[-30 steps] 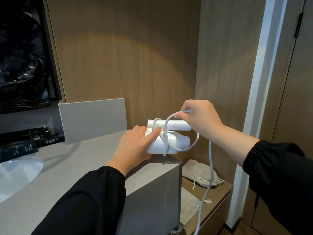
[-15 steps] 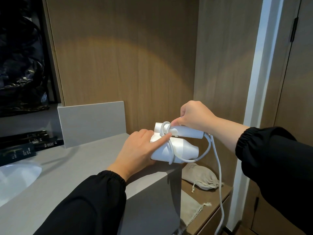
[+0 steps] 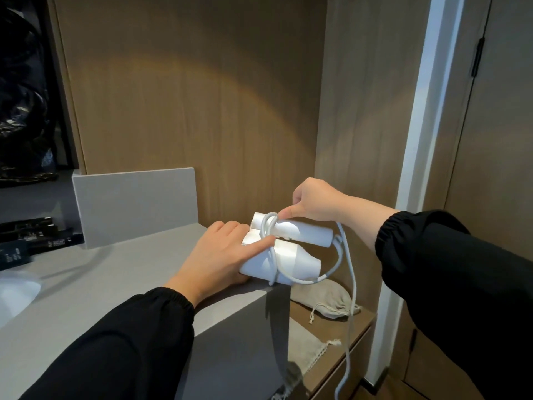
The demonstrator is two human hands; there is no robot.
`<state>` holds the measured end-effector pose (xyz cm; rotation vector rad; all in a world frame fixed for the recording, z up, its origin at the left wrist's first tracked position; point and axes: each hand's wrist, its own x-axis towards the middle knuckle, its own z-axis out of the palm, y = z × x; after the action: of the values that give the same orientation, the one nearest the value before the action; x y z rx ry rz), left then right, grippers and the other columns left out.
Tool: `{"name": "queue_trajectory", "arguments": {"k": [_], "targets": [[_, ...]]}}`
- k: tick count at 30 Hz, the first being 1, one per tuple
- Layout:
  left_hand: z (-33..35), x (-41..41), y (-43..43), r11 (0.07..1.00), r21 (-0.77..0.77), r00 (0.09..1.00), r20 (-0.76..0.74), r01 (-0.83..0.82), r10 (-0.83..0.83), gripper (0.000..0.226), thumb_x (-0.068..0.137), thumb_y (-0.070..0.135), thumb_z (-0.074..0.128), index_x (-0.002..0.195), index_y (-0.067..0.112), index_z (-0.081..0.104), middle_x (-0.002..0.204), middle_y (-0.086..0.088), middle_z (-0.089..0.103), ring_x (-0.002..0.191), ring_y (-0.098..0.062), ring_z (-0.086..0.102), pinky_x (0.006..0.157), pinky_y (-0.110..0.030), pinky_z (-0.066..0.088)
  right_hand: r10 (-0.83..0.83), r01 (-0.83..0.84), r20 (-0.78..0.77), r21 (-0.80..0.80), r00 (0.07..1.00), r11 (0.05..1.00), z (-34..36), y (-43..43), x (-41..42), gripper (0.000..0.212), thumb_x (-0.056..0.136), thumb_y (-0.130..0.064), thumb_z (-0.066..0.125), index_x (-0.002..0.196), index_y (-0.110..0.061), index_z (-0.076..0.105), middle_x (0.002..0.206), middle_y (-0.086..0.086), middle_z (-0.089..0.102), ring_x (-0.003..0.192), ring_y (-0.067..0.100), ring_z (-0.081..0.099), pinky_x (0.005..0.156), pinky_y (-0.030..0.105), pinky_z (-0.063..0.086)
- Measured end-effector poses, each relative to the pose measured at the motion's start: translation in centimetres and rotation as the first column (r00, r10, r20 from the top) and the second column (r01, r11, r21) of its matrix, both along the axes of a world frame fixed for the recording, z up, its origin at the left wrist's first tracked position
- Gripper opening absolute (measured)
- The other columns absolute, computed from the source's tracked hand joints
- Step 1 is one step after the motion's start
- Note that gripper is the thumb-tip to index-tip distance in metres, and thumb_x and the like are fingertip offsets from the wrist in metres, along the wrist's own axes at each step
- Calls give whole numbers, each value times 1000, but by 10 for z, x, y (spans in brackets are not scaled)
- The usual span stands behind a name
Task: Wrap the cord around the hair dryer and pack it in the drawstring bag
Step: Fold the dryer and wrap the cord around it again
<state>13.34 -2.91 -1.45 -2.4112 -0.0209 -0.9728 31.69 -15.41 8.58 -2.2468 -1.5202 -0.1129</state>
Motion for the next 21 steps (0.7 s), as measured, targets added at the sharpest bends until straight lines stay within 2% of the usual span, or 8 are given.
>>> {"name": "queue_trajectory", "arguments": {"k": [4, 8, 10, 12, 14, 16, 19, 21], "targets": [[0, 2, 0, 999, -30, 1000, -23, -15, 15, 70, 69, 52, 74, 127, 30, 43, 93, -8, 60, 78, -26, 56, 62, -37, 47, 33, -37, -143, -26, 989, 999, -1, -6, 10, 38, 83, -43, 69, 67, -10, 65, 63, 3, 49, 60, 13, 44, 53, 23, 36], [-1, 1, 2, 997, -58, 998, -52, -45, 42, 72, 68, 53, 74, 129, 31, 41, 96, -8, 61, 81, -27, 56, 64, -40, 49, 76, -91, -275, -42, 958, 995, 1, -12, 19, 21, 92, -22, 61, 78, -10, 71, 74, 7, 56, 68, 19, 48, 58, 24, 42], [0, 1, 2, 993, -102, 998, -46, -54, 50, 76, 67, 55, 74, 131, 31, 40, 99, -7, 62, 83, -26, 58, 66, -40, 51, 83, -98, -304, -34, 949, 995, 2, -13, 24, 21, 94, -15, 56, 79, -14, 71, 77, 6, 60, 73, 19, 50, 62, 25, 45], [0, 0, 1, 986, -159, 999, -26, -43, 39, 78, 65, 55, 75, 130, 29, 41, 99, -7, 63, 81, -26, 58, 65, -38, 51, 62, -68, -299, -9, 952, 998, 1, -14, 29, 22, 93, -23, 59, 78, -11, 70, 76, 6, 60, 74, 17, 53, 63, 24, 46], [1, -2, 0, 975, -223, 1000, -7, -22, 21, 78, 63, 53, 77, 128, 27, 43, 97, -7, 64, 78, -27, 57, 62, -37, 50, 26, -26, -265, 3, 964, 1000, 0, -17, 34, 35, 90, -38, 63, 73, -7, 68, 67, 5, 57, 67, 15, 54, 61, 24, 45], [2, -4, 0, 956, -294, 1000, -16, -19, 15, 78, 63, 52, 78, 129, 27, 43, 99, -5, 64, 81, -26, 58, 63, -37, 52, -4, 4, -271, -1, 963, 1000, 0, -22, 40, 42, 90, -41, 61, 71, -5, 67, 62, 6, 55, 61, 14, 51, 58, 22, 44], [0, -5, 1, 929, -369, 998, -58, -38, 17, 78, 65, 55, 76, 132, 31, 43, 108, 1, 62, 93, -21, 56, 73, -35, 54, 20, -15, -394, 15, 919, 1000, -1, -29, 48, 28, 96, -14, 54, 87, 8, 68, 72, 14, 57, 64, 19, 49, 55, 23, 44], [-1, -5, 2, 917, -397, 998, -58, -24, 1, 80, 65, 54, 77, 133, 32, 42, 113, 3, 61, 98, -18, 55, 78, -32, 53, 46, -35, -468, 32, 882, 999, -4, -30, 50, 22, 93, 3, 47, 93, 13, 66, 77, 16, 58, 66, 22, 50, 55, 24, 45]]}}
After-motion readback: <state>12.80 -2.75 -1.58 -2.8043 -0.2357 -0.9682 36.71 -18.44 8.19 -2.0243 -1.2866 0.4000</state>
